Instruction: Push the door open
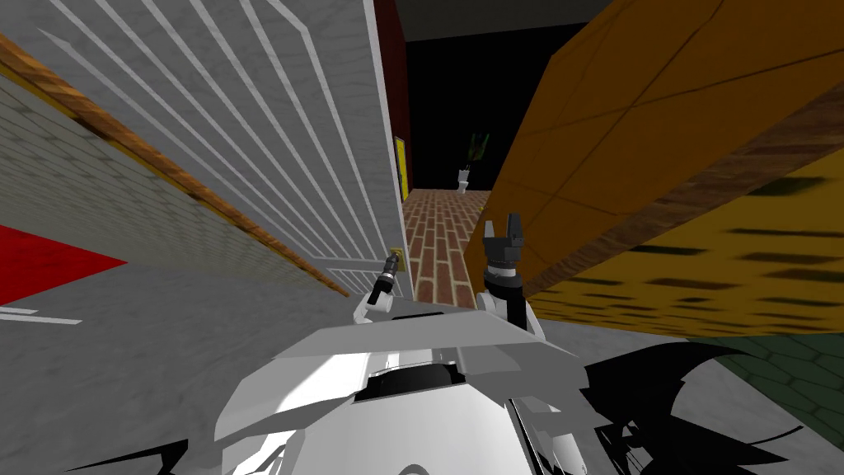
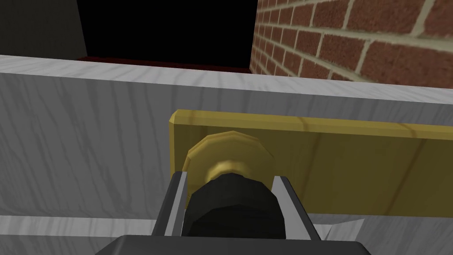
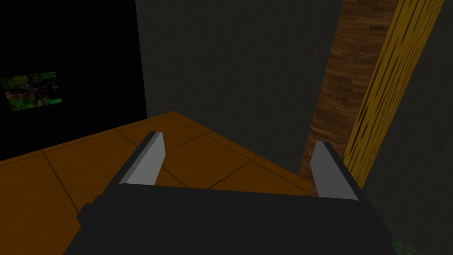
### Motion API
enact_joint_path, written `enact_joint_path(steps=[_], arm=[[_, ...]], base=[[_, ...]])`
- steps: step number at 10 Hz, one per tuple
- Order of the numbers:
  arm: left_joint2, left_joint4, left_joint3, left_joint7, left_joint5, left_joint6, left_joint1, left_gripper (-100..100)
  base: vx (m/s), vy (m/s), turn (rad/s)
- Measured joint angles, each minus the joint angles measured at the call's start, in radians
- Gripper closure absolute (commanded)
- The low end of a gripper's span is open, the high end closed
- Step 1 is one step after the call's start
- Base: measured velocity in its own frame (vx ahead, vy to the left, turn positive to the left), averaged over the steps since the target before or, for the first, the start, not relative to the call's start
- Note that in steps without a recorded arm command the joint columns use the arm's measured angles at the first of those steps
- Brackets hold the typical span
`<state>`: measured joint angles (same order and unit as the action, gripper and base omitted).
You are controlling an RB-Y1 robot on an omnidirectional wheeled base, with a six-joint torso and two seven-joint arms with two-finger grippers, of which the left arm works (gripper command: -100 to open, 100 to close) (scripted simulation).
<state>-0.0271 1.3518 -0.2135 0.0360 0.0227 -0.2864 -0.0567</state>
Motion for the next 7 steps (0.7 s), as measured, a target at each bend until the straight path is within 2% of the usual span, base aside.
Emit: enact_joint_path(steps=[3, 4, 6, 7], arm=[[-0.001, -0.003, -0.001, -0.001, 0.001, 0.003, -0.003, 100], [-0.001, -0.003, -0.001, -0.001, 0.001, 0.003, -0.004, 100], [-0.007, -0.013, 0.007, -0.003, 0.000, 0.006, -0.009, 100], [-0.014, -0.020, 0.014, -0.003, -0.002, 0.000, -0.009, 100]], base=[[-0.008, 0.002, 0.001], [0.085, -0.040, 0.028], [0.177, -0.096, 0.058], [0.186, -0.095, 0.052]])
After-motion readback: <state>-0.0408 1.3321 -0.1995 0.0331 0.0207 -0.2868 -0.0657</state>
